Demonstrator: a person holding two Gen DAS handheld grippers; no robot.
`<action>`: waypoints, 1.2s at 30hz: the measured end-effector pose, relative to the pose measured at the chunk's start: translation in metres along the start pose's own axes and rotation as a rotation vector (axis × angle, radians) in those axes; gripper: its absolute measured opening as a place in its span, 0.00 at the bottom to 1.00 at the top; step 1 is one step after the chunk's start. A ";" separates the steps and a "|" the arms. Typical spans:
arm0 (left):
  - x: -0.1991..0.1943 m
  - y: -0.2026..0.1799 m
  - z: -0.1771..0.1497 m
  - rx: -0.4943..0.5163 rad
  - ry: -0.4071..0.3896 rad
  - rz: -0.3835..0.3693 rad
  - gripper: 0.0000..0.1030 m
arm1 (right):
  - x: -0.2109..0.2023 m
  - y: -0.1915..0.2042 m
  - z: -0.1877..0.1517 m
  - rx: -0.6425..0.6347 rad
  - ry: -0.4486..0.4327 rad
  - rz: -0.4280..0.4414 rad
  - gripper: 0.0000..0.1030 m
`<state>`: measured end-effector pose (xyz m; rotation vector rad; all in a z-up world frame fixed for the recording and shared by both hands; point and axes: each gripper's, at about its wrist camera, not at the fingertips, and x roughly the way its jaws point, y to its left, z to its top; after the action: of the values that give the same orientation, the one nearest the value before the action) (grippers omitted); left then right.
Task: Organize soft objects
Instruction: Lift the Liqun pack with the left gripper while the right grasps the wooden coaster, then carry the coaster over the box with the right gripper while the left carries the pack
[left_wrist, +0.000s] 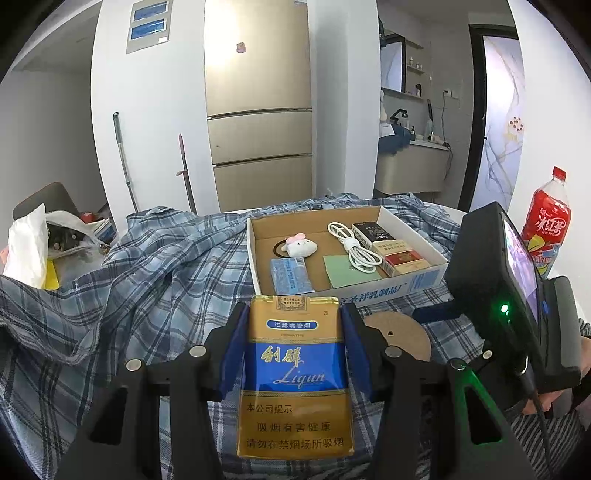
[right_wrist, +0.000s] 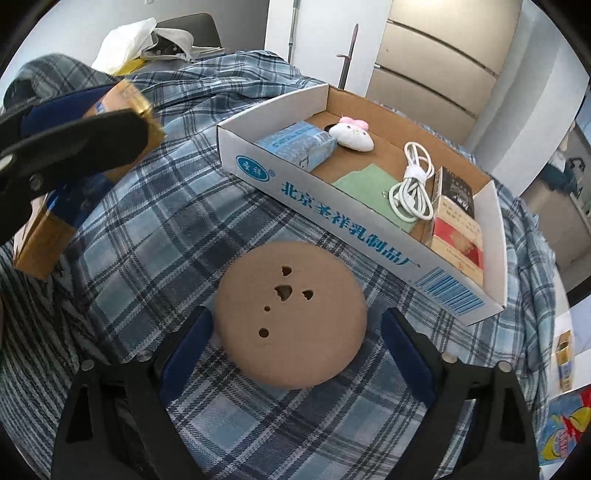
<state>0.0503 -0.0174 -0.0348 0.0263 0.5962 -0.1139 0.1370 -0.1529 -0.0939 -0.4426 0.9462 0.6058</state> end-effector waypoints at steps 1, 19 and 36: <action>0.000 0.001 0.000 -0.007 0.000 0.000 0.51 | 0.000 -0.001 0.000 0.009 0.000 0.013 0.80; -0.013 -0.003 0.000 0.017 -0.072 0.009 0.51 | -0.075 -0.039 -0.007 0.246 -0.405 -0.166 0.75; -0.073 -0.025 0.030 0.057 -0.259 0.043 0.51 | -0.126 -0.043 -0.019 0.306 -0.660 -0.362 0.75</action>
<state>0.0045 -0.0363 0.0308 0.0784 0.3335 -0.0907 0.0982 -0.2322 0.0075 -0.1119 0.3019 0.2364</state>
